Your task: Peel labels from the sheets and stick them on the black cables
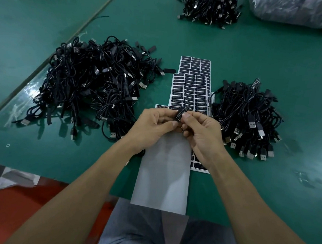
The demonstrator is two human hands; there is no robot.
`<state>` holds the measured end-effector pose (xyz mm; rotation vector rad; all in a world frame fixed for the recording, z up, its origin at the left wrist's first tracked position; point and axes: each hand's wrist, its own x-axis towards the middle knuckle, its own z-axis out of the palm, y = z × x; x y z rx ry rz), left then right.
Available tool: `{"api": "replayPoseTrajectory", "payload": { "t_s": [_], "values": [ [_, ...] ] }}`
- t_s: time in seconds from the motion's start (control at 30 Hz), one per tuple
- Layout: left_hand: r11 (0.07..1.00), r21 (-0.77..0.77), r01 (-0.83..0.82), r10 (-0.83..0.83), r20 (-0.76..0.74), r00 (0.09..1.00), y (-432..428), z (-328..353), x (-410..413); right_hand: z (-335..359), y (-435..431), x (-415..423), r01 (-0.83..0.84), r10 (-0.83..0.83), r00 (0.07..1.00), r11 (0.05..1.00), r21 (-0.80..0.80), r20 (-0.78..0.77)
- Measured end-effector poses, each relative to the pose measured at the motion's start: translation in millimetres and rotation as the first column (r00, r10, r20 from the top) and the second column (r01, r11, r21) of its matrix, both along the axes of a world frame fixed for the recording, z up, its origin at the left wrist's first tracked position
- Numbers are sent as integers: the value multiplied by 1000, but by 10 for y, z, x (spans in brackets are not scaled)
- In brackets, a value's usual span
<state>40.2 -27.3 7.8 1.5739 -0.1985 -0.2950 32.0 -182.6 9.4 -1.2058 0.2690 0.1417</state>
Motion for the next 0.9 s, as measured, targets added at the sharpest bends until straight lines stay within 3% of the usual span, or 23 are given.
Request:
{"api": "replayPoseTrajectory", "payload": {
  "t_s": [0.9],
  "values": [
    [996,83,-15,17,-25,1000,-12,-6,2,-152,60,-23,121,-44,979,912,-391,199]
  ]
}}
